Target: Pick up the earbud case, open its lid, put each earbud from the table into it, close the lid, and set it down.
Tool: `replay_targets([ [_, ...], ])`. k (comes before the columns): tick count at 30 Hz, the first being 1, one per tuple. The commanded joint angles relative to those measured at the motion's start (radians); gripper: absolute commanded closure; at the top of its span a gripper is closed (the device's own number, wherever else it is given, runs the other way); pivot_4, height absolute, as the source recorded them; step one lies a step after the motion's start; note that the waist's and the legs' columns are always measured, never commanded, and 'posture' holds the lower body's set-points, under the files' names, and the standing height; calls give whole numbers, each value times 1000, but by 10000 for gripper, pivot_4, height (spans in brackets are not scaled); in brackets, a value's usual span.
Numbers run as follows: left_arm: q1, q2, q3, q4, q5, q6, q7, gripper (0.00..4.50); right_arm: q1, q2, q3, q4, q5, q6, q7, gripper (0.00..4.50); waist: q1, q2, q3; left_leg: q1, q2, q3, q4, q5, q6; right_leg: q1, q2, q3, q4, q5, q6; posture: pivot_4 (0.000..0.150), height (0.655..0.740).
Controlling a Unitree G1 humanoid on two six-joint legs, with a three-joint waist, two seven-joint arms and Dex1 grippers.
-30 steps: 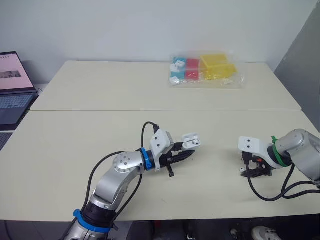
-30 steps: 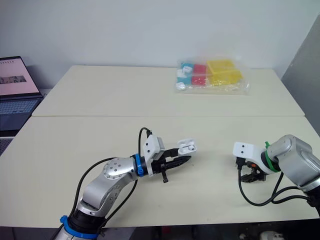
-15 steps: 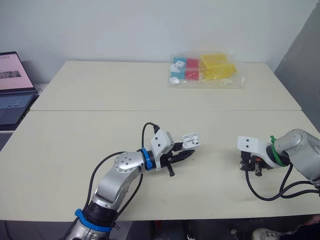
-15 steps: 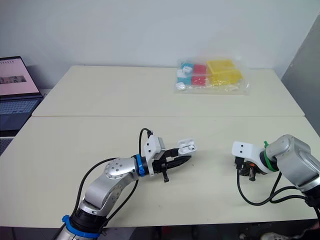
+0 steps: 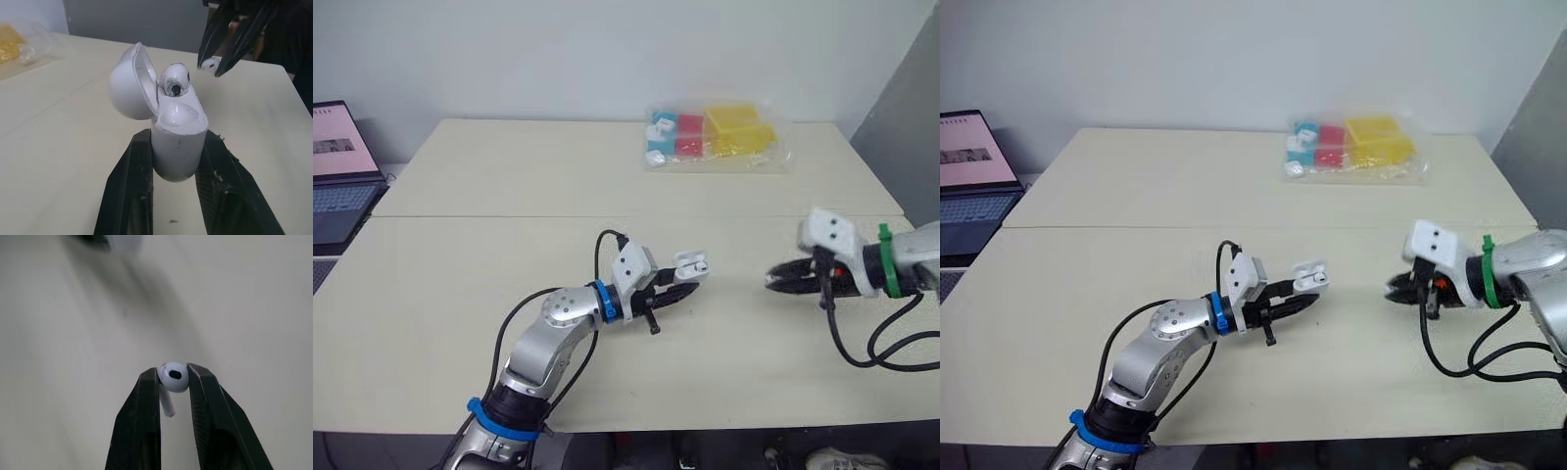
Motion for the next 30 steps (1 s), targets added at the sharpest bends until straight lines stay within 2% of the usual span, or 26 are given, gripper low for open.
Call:
replay_targets([
  [1,-25,-8,21,-12,-20,-16,-4,37335,-56,106,-150,-131,183,175,-116,40650,0,0,0,0,0,0,0,0,0,0,0,0,1,0,0,1500,7400],
  [3,-32,-10,22,-6,-20,-19,-6,37335,-81,161,-180,-161,235,244,-184,40650,0,0,0,0,0,-1,0,0,0,0,0,0,1,0,0,1500,7400],
  [6,-59,-26,24,12,-14,-34,-2,37335,-93,379,-181,-234,243,218,-401,40650,-1,0,-1,1,0,0,1,0,0,0,0,0,1,0,0,1500,7400],
  [9,-83,-41,30,34,-9,-44,3,37335,-48,590,-201,-256,275,151,-547,40650,0,0,-1,0,0,0,0,0,0,-1,0,0,1,0,0,1500,7400],
  [11,-93,-47,35,44,-8,-47,5,37335,-22,665,-197,-269,277,126,-619,40650,0,0,-1,-1,0,-1,-1,0,0,-1,1,0,1,0,0,1500,7400],
  [14,-103,-52,42,55,-9,-50,8,37335,4,693,-167,-276,275,93,-677,40650,0,0,-1,-1,-1,0,-1,0,0,-1,-1,1,0,0,0,1500,7400],
  [20,-112,-45,57,64,-14,-50,7,37335,141,686,-2,-262,127,-187,-703,40650,-1,0,-1,-1,-1,0,-1,0,0,-1,0,0,0,0,0,1500,7400],
  [30,-118,-37,59,61,-19,-42,4,37335,182,660,111,-214,48,-358,-724,40650,-2,0,-1,0,0,0,-1,0,0,-1,0,1,1,0,0,1500,7400],
])
